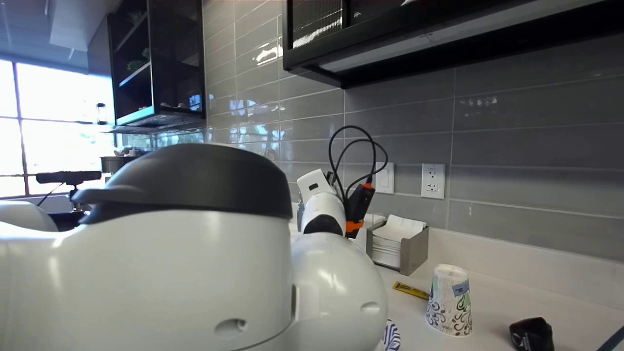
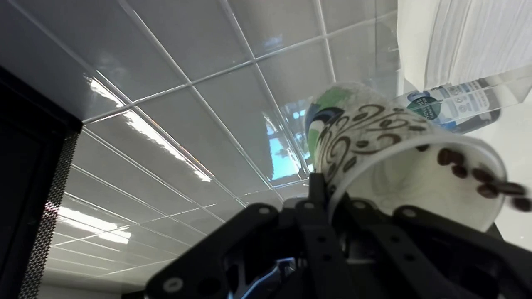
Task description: Pour some contents from the middle cup into the left cup
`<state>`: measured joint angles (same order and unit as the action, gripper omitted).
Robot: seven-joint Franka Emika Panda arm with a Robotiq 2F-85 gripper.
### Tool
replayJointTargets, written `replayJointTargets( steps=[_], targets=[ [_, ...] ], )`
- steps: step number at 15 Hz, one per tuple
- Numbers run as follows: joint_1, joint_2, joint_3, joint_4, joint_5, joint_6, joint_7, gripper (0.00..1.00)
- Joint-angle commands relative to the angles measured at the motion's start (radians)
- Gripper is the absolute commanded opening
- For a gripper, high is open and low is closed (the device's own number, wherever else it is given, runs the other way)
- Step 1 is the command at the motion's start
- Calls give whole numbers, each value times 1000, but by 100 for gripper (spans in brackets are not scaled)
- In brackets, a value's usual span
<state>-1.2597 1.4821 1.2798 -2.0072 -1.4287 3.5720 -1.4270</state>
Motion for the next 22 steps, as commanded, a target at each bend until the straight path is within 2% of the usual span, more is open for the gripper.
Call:
replayJointTargets(
  steps=[1,9,14,15,16,20,21,22],
  targets=[
    [28,23,-4,46,-41,25,6,1],
    [39,23,-1,65,-43,24,7,1],
    [41,22,-2,63,-75,74,36,1],
    [86,-127,-87,82,-15,200,88,1],
    [99,-128,-97,83,-17,246,104,1],
    [183,-251,-233,127,42,443,155,1],
    [138,-139,-163,126,-14,350,116,1],
    [151,-156,-175,134,5,358,115,1]
  ],
)
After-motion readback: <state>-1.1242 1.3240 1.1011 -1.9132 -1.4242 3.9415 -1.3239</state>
